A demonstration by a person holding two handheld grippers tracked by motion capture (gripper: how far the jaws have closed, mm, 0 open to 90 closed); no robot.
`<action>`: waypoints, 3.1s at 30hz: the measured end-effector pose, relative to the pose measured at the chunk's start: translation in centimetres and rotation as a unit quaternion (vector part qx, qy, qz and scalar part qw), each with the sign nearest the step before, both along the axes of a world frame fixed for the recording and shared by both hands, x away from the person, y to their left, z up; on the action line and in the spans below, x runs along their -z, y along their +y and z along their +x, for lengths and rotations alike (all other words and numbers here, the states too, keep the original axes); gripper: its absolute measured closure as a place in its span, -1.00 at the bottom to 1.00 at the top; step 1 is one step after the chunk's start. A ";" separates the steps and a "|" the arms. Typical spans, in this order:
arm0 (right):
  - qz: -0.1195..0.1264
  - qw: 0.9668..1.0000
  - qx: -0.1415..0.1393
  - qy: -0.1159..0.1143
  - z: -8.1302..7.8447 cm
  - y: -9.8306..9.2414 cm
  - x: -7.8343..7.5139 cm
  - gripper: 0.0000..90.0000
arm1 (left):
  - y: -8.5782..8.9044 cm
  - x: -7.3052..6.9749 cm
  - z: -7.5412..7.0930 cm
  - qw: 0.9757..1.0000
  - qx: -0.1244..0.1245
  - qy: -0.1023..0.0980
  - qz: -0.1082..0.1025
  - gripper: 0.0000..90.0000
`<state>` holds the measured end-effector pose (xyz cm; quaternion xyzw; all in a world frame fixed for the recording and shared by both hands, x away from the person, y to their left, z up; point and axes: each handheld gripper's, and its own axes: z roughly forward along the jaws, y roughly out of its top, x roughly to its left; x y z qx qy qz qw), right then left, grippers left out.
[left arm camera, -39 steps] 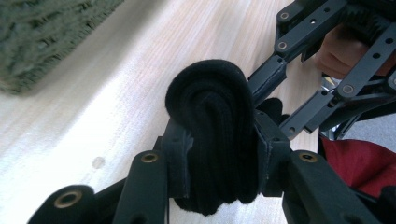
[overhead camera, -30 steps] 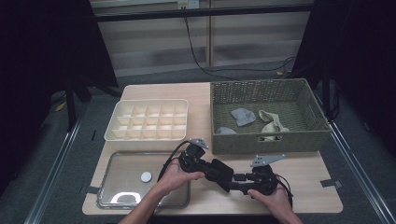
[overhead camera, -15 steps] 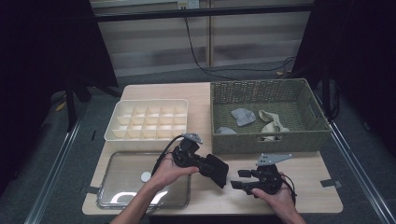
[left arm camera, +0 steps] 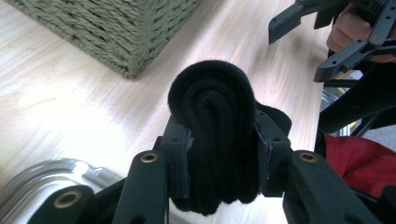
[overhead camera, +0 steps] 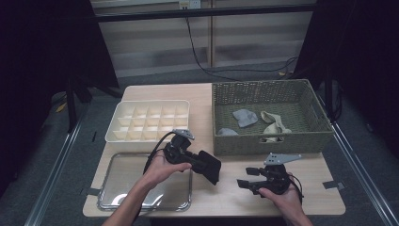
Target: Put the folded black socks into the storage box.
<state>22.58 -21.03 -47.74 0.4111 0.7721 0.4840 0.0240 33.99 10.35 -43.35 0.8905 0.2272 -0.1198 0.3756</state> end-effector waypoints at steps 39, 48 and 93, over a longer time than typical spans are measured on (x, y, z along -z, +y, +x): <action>0.000 1.000 0.016 0.003 0.3 -0.7 0.0 -0.35 | 5.2 -6.4 3.4 0.998 -0.045 -0.033 0.027 0.40; -0.002 1.000 0.015 0.004 0.3 -0.7 0.1 -0.35 | 6.3 -7.4 4.6 0.997 -0.058 -0.043 0.031 0.40; -0.004 1.000 0.009 0.011 0.4 -0.5 0.4 -0.36 | 7.0 -7.3 11.6 0.980 -0.124 -0.042 0.147 0.40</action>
